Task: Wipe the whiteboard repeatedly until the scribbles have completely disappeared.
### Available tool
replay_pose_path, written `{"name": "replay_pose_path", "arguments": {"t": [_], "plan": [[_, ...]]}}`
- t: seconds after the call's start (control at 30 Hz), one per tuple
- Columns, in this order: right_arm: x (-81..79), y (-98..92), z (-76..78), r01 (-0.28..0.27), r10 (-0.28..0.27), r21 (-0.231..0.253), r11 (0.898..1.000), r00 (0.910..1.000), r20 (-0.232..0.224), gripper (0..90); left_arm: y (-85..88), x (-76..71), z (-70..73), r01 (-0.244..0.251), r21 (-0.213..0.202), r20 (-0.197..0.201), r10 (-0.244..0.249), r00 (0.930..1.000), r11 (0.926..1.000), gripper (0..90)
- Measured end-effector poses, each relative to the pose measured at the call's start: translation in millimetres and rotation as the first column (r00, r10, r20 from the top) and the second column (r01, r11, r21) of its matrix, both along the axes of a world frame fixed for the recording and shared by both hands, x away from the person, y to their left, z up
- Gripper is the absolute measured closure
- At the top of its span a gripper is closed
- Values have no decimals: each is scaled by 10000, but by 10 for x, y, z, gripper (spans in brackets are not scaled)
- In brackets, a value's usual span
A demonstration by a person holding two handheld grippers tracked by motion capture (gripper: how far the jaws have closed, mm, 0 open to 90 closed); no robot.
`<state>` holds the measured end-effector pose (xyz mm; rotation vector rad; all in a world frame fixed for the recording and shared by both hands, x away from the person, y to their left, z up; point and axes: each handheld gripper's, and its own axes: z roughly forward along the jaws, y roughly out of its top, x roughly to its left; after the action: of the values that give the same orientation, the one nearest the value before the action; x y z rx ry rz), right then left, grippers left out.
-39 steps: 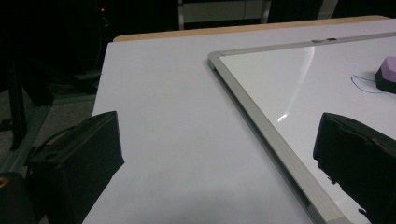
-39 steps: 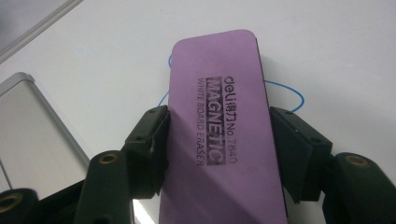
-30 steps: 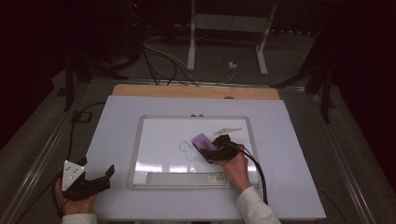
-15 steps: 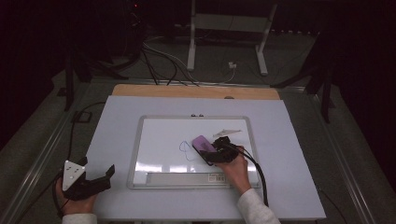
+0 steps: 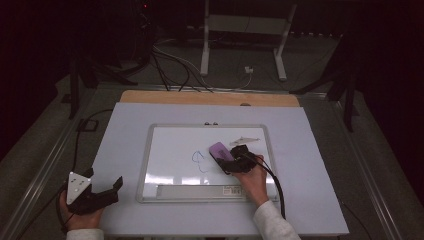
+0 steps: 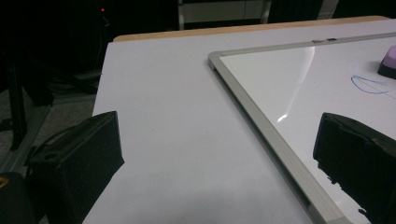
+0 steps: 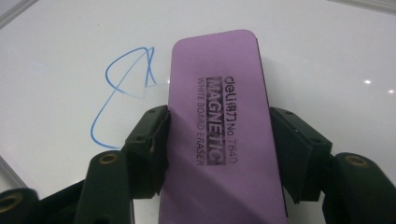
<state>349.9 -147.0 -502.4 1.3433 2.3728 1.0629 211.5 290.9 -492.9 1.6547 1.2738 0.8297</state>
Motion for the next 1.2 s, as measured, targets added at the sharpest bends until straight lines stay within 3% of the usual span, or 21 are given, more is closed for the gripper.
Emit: {"name": "replay_pose_path", "arguments": {"t": [0.1,0.3,0.4,0.63,0.9,1.03,1.2], "plan": [[-19,24,6,-90,90,-41,10000,10000,-16,408,-6,4,-2,11,2,-7,-11,10000,10000,21],[-125,149,-4,-842,844,161,9963,9964,-108,407,-8,2,0,15,7,7,-15,10000,10000,21],[-118,149,-3,-884,886,146,9960,9960,-111,408,-6,0,2,18,11,9,-18,10000,10000,21],[29,-49,-2,235,-235,44,9997,9997,-60,408,-2,-2,4,-7,4,19,7,10000,10000,21],[161,-239,-1,1346,-1346,2,9909,9909,-37,408,-2,-2,3,-4,21,6,4,10000,10000,21],[154,-216,3,1400,-1400,-47,9901,9902,-27,408,-8,5,-2,25,12,1,-25,10000,10000,21],[103,-99,-2,719,-714,163,9973,9971,-247,408,-15,8,0,25,50,0,-25,10000,10000,21]]}}
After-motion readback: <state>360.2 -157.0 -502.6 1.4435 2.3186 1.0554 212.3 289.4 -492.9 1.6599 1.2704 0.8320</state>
